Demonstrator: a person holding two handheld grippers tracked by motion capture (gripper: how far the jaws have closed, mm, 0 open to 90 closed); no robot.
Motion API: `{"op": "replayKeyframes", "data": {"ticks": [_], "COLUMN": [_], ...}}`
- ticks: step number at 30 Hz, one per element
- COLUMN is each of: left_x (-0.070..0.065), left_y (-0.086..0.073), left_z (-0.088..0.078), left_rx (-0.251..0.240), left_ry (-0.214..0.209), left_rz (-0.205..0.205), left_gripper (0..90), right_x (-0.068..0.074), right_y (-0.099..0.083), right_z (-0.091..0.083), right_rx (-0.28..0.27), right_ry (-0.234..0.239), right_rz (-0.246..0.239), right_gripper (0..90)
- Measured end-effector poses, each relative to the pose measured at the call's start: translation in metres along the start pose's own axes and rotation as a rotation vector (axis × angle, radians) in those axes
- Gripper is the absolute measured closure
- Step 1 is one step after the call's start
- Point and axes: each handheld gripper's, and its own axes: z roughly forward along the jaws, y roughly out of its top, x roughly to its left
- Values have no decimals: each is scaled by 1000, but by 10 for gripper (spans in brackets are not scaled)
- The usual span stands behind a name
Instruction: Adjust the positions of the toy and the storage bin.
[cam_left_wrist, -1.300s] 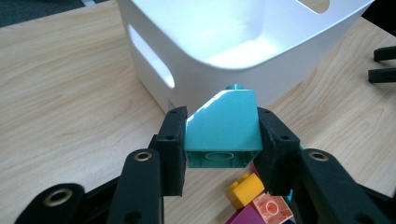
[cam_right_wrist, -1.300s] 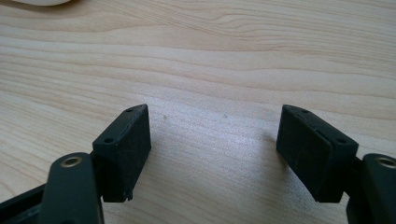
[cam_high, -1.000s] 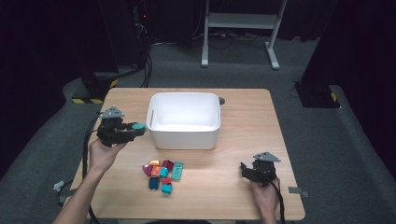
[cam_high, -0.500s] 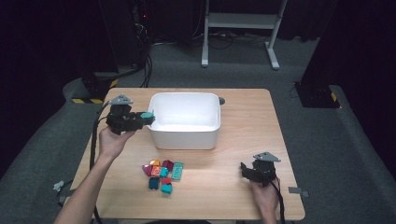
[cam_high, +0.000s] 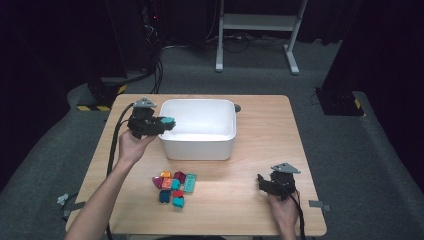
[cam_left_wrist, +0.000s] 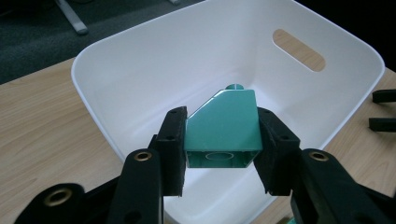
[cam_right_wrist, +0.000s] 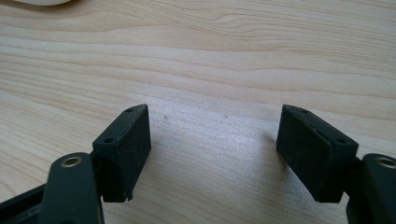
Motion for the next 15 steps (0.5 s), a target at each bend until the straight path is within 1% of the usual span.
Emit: {"op": "replayKeyframes", "data": {"ticks": [4,6,15], "left_x": [1,1,0], "left_y": [1,1,0], "left_z": [7,11,28], "left_rx": [16,19,55], "left_ry": [9,9,27], "left_rz": [4,-2,-3], "left_gripper": [585,585,584], "right_x": [0,0,1], "right_y": [0,0,0], "right_z": [0,0,0], "right_rx": [1,1,2], "right_ry": [1,1,1], "right_rz": [4,4,6], "right_gripper": [262,262,262]}}
